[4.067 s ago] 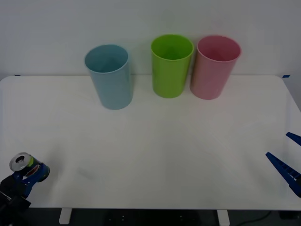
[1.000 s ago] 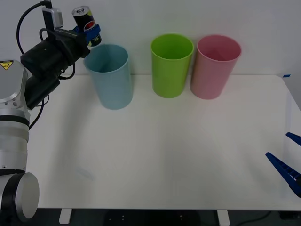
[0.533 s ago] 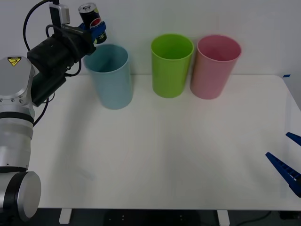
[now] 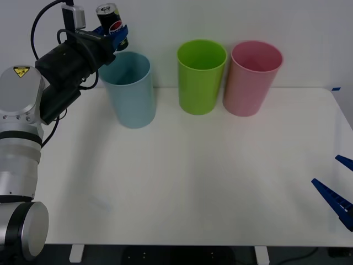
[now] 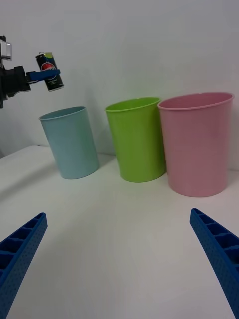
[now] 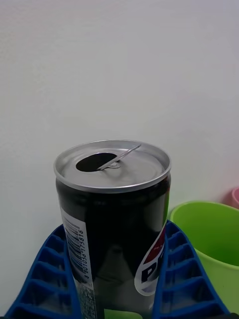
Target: Grasp the object on the table and drop it into the matching bin: aluminum can to the light blue bin, PET bottle to the pink bin.
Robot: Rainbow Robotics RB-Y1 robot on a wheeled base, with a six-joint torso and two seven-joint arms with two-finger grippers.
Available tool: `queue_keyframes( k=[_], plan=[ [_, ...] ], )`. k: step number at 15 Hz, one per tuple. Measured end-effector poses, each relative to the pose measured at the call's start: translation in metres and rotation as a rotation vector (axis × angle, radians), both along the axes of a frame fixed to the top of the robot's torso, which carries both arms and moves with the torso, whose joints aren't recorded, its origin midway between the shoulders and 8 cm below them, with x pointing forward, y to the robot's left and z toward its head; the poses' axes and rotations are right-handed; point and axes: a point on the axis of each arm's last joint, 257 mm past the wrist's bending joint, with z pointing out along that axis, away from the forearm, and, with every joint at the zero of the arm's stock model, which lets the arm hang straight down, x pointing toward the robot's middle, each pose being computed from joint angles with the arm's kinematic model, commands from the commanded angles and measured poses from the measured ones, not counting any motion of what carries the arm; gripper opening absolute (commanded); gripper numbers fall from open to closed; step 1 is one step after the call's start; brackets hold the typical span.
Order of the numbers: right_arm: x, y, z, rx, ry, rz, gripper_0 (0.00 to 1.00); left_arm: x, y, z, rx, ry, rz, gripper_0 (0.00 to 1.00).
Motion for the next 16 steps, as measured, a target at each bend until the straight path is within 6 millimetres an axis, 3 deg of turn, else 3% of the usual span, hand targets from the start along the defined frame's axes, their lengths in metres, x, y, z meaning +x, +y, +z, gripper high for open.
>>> queue_keyframes(
  k=[10,16],
  plan=[
    [0.000,0.000,0.000,0.000,0.000,0.000,1.00,-0.009,0.001,-0.006,-0.056,0.010,-0.030,1.00],
    [0.000,0.000,0.000,0.000,0.000,0.000,1.00,-0.052,0.029,-0.013,-0.094,-0.024,-0.046,1.00]
  ],
)
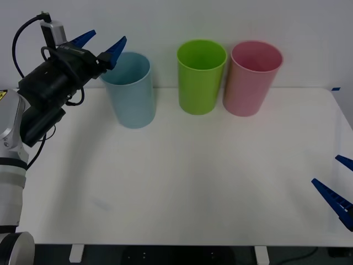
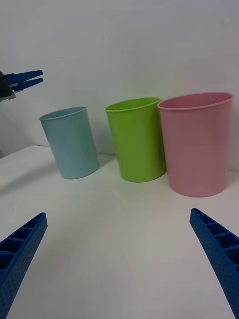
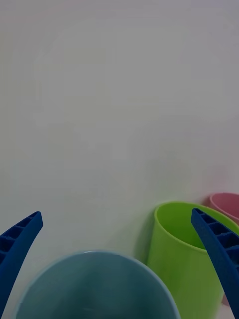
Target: Grasp the object on the table and drop it into the matching bin: aluminum can to the light blue bin, PET bottle to the pink bin.
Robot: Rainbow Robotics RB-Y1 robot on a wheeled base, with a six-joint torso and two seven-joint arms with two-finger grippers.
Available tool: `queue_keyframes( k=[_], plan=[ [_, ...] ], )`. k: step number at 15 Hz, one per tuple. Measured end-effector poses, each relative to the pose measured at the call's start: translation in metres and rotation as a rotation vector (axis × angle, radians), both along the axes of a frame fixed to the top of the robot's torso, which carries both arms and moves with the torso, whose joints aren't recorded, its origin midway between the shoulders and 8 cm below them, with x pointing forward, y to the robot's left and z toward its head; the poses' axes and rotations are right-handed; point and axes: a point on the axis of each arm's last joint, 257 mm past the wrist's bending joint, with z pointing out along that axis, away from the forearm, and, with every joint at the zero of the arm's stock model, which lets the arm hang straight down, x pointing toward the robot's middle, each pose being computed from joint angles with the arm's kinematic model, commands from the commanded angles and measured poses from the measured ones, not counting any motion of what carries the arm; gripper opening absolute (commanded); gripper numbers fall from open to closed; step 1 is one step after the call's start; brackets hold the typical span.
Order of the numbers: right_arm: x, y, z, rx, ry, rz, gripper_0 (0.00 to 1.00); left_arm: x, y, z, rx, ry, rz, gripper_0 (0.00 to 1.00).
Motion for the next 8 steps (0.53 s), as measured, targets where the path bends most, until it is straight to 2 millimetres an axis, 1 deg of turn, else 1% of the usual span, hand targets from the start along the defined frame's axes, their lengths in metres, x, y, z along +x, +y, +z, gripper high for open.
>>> queue_keyframes(
  k=[5,8],
  plan=[
    [0.000,0.000,0.000,0.000,0.000,0.000,1.00,-0.044,0.034,-0.012,0.020,-0.005,-0.027,1.00],
    [0.000,0.000,0.000,0.000,0.000,0.000,1.00,-0.070,0.059,-0.025,0.057,0.009,-0.049,1.00]
  ],
)
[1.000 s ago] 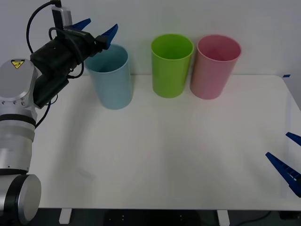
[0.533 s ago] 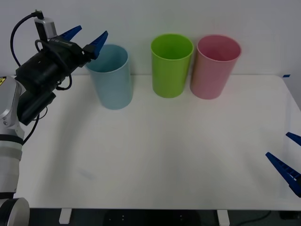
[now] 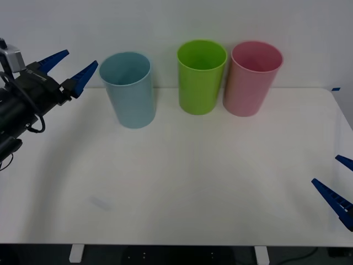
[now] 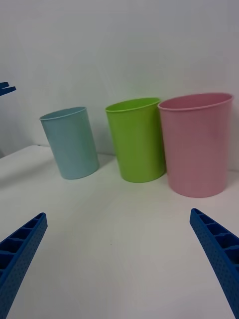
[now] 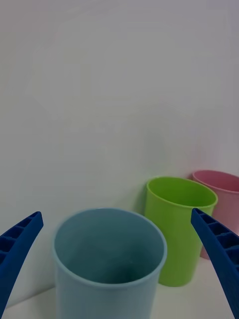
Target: Grasp the object on the table and drop it into the matching bin: aluminum can to the light blue bin, PET bottle to the pink bin.
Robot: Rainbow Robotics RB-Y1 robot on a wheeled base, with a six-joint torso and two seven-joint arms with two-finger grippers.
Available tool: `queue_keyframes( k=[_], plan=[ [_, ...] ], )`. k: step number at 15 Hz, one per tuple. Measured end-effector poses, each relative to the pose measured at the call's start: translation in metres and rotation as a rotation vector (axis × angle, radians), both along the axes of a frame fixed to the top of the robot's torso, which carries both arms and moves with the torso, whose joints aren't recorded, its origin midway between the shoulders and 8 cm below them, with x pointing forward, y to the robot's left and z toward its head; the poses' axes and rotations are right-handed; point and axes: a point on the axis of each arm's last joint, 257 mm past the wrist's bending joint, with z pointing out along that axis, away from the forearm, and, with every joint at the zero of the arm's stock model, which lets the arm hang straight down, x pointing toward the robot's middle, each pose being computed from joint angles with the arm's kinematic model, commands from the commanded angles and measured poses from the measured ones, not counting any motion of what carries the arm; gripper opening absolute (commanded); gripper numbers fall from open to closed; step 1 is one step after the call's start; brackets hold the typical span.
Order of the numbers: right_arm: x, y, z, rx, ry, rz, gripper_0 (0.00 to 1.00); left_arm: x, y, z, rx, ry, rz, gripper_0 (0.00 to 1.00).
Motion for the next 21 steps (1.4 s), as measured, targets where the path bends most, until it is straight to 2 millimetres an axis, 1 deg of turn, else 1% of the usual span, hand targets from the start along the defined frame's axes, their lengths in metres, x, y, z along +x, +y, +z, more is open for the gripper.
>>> queue_keyframes(
  k=[6,9,13,15,17,21],
  plan=[
    [0.000,0.000,0.000,0.000,0.000,0.000,1.00,-0.050,0.054,-0.029,0.081,0.044,-0.017,1.00],
    [0.000,0.000,0.000,0.000,0.000,0.000,1.00,-0.078,0.082,-0.044,0.127,0.071,0.015,1.00],
    [0.000,0.000,0.000,0.000,0.000,0.000,1.00,-0.114,0.117,-0.070,0.189,0.096,0.062,1.00],
    [0.000,0.000,0.000,0.000,0.000,0.000,1.00,-0.131,0.130,-0.080,0.200,0.118,0.073,1.00],
    [0.000,0.000,0.000,0.000,0.000,0.000,1.00,-0.147,0.142,-0.086,0.209,0.135,0.079,1.00],
    [0.000,0.000,0.000,0.000,0.000,0.000,1.00,-0.173,0.153,-0.103,0.186,0.171,0.090,1.00]
  ],
)
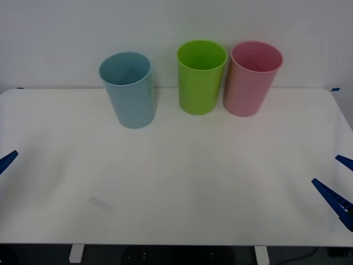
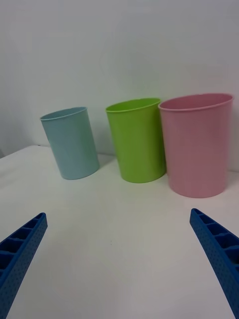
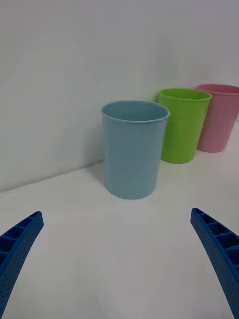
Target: Grasp the object on the table and drop it into the matching bin: aluminum can to the light blue bin, PET bottle to the pink bin.
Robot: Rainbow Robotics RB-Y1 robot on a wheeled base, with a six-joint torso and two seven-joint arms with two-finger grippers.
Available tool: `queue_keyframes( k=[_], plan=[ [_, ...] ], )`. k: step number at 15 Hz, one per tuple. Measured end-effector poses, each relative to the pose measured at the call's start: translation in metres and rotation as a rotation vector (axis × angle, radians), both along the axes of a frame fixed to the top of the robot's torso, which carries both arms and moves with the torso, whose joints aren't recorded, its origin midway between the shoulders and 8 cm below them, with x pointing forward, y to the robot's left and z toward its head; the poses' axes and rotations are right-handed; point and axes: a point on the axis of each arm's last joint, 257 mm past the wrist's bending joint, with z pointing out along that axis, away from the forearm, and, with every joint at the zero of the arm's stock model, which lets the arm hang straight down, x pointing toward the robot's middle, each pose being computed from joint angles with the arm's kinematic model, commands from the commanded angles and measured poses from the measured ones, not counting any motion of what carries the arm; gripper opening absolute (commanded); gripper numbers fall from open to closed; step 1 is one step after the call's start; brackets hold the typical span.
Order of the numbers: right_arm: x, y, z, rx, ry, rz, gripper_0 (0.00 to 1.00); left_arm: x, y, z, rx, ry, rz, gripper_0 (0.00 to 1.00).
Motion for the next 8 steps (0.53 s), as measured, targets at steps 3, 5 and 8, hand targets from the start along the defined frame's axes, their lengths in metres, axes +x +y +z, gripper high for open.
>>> queue_keyframes(
  k=[3,5,8],
  plan=[
    [0.000,0.000,0.000,0.000,0.000,0.000,1.00,-0.015,0.006,-0.007,-0.027,0.017,0.013,1.00],
    [0.000,0.000,0.000,0.000,0.000,0.000,1.00,-0.020,0.007,-0.009,-0.044,0.024,0.015,1.00],
    [0.000,0.000,0.000,0.000,0.000,0.000,1.00,-0.022,0.007,-0.010,-0.048,0.026,0.016,1.00]
  ],
)
